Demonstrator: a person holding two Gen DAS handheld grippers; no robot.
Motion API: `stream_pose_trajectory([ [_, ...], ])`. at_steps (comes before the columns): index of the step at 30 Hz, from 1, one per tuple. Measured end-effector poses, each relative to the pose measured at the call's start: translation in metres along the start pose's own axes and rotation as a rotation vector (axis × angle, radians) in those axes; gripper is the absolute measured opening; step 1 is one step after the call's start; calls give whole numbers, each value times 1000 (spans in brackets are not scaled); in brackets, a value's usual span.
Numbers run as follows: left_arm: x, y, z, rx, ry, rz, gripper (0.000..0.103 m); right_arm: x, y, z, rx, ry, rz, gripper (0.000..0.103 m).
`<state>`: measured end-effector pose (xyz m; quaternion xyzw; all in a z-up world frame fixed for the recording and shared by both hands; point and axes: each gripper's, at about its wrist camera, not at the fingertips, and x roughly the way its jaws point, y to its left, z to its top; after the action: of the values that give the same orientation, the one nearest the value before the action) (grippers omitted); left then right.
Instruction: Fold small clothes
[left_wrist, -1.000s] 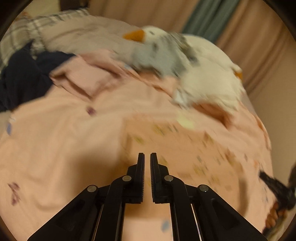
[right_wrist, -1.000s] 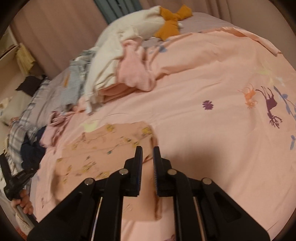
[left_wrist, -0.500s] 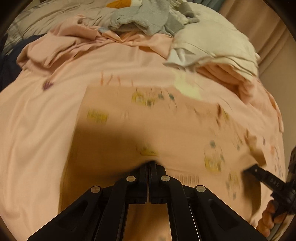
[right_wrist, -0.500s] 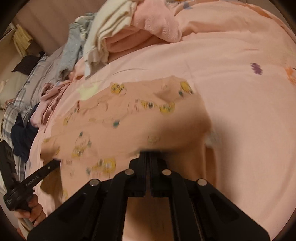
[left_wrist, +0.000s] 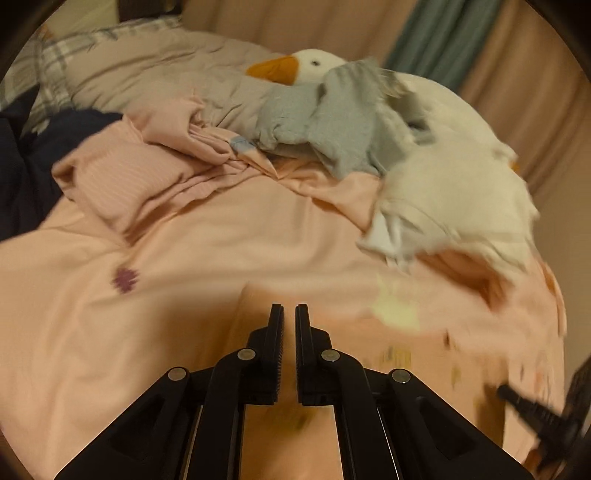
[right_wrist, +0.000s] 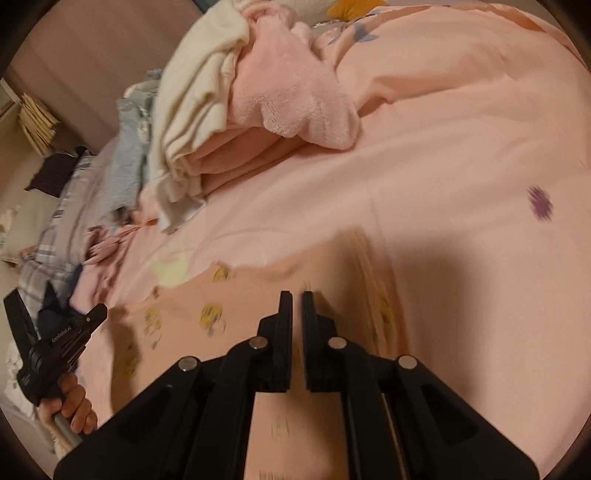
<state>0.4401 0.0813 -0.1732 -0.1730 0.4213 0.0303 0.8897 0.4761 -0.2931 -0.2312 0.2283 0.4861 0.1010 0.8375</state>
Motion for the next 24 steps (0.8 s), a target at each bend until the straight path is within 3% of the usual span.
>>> stream_pose_trajectory([
  [3,-30,17,-34,13,37,8,0,-28,-13,-24,24,8,32,8],
  [5,-40,27,-56,-5,123,-61,0,-42,-18,-42,48,36,42,13],
  [7,-51,41,-80,-64,213,-126,3,-59,-21,-64,66,46,25,38],
  [9,-60,53,-99,-128,251,-193,4,-80,-21,-93,65,31,30,48],
  [11,-66,60,-117,-218,254,-241,29,-90,-16,-117,37,27,43,49],
  [12,-68,60,-125,-242,257,-263,49,-92,-15,-125,39,30,46,53],
  [13,-70,59,-133,-262,254,-294,54,-94,-16,-133,52,35,56,63],
  [16,-73,51,-148,-245,251,-312,54,-88,-22,-155,158,62,129,65],
  [18,-70,43,-154,-208,258,-273,54,-80,-22,-162,202,74,176,65],
  [20,-67,36,-160,-189,255,-235,54,-72,-24,-168,259,70,163,65],
  [24,-60,31,-162,-212,259,-291,56,-57,-28,-170,334,73,233,65],
])
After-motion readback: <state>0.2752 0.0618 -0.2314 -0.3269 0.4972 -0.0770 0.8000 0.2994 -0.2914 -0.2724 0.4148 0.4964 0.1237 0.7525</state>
